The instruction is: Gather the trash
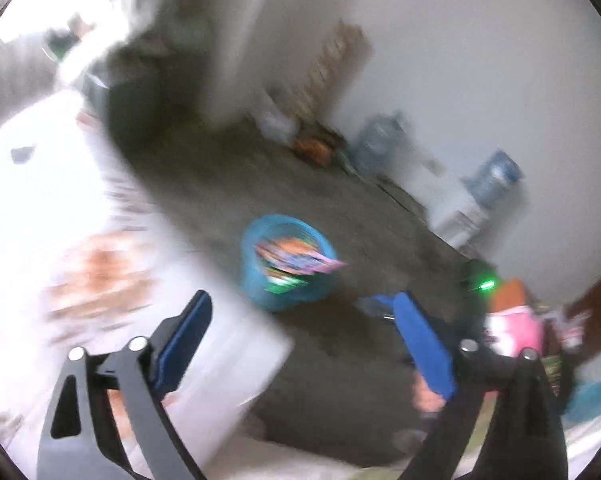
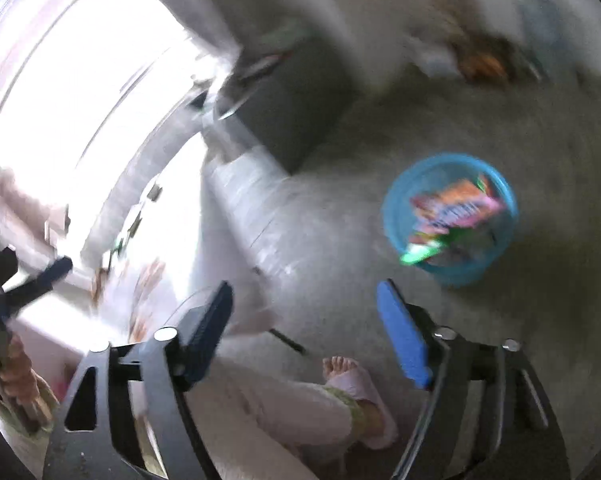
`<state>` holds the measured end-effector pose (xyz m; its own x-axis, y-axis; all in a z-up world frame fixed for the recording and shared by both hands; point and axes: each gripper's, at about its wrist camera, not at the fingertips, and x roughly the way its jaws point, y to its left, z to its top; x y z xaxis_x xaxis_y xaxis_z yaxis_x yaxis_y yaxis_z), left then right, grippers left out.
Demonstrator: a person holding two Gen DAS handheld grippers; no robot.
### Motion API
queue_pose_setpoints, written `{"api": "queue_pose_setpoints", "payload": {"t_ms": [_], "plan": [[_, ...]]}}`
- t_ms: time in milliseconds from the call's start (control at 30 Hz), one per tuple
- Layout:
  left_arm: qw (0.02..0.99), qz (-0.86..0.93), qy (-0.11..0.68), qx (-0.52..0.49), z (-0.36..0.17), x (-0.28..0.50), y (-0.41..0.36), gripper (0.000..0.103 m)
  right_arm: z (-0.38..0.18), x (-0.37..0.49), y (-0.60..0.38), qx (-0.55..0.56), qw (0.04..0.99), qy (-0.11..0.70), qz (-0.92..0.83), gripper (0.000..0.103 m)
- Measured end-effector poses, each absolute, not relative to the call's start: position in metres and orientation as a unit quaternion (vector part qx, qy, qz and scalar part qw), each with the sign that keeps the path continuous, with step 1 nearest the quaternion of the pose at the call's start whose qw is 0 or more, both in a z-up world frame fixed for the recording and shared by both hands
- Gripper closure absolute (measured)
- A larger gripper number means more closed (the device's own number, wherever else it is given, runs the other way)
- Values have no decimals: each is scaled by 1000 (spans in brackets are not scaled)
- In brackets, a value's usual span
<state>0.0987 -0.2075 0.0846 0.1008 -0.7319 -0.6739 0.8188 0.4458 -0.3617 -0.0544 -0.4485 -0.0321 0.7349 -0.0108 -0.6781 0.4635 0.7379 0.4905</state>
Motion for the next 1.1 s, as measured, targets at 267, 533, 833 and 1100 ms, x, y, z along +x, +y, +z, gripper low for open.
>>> {"api": "queue_pose_setpoints", "payload": {"t_ms": [267, 533, 833, 1100], "plan": [[855, -375, 359, -3, 72, 44, -61, 5, 10, -2, -314, 183, 904, 380, -65, 15], [867, -326, 376, -19, 49, 28, -31, 5, 65, -12, -261, 88, 929, 342, -108, 8], [912, -230, 338, 36, 53, 30, -25, 5, 63, -6, -227, 15, 931, 330, -157, 8], [906, -139, 398, 39, 49, 43, -20, 5, 47, 1, -218, -26, 918, 363, -158, 8]]}}
